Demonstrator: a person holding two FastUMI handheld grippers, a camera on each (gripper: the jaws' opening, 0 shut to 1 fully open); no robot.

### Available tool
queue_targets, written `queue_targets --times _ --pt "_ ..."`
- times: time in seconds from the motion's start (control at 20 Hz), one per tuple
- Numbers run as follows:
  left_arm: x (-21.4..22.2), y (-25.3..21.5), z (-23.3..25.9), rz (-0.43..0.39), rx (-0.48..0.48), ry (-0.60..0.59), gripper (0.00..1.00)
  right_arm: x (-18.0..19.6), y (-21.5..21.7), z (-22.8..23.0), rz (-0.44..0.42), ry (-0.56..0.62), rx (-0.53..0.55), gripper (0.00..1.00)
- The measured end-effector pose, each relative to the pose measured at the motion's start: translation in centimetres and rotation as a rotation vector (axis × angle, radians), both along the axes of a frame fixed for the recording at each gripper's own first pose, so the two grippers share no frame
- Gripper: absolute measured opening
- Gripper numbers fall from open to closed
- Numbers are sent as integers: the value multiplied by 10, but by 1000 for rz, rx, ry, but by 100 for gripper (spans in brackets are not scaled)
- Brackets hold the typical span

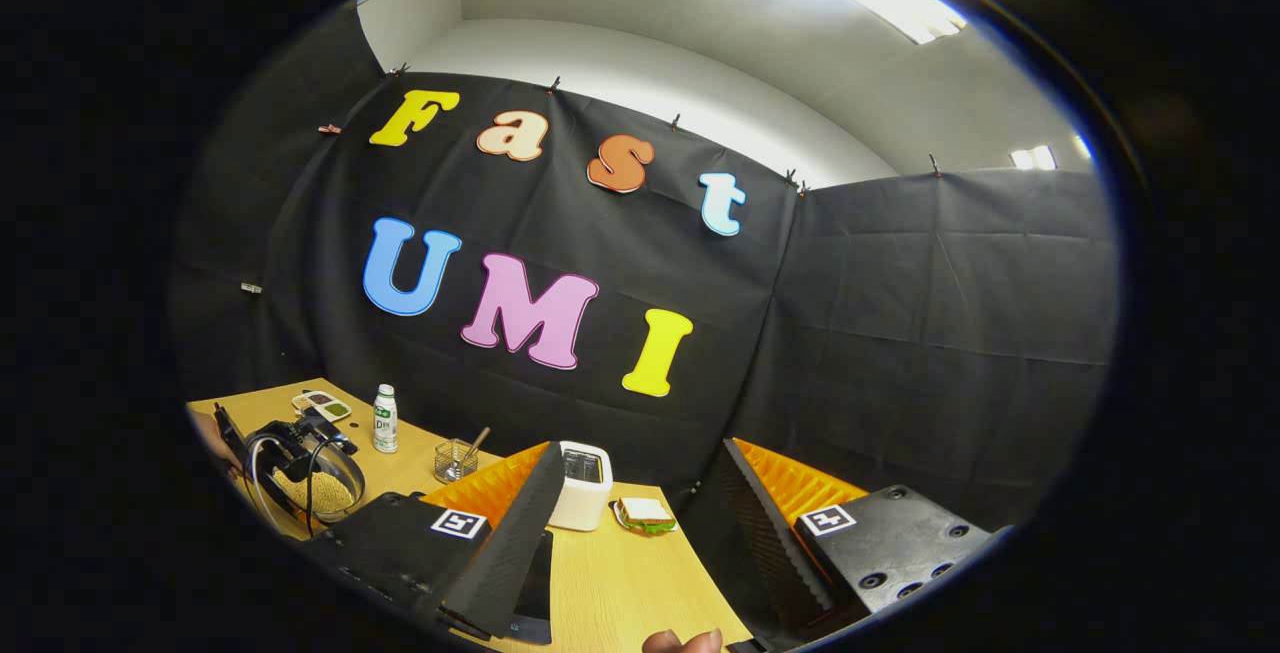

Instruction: First push the handle of the pot to place it horizontally, then grasp the pot with both hands and set it on the induction cooktop.

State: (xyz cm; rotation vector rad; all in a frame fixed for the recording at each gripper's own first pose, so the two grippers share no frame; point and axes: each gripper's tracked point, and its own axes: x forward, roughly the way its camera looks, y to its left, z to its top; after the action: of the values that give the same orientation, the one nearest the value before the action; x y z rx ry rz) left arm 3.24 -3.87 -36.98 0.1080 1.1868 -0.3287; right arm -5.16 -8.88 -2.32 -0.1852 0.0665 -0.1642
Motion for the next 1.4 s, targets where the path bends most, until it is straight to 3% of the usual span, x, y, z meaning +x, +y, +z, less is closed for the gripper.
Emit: queue_targets --times 0.85,1.4 --pt "81 -31 -7 10 19 -54 5 28 -28 -18 -75 33 -32 98" --pt "125 -38 -9 -17 18 -96 5 7 -27 -18 -157 45 -60 98"
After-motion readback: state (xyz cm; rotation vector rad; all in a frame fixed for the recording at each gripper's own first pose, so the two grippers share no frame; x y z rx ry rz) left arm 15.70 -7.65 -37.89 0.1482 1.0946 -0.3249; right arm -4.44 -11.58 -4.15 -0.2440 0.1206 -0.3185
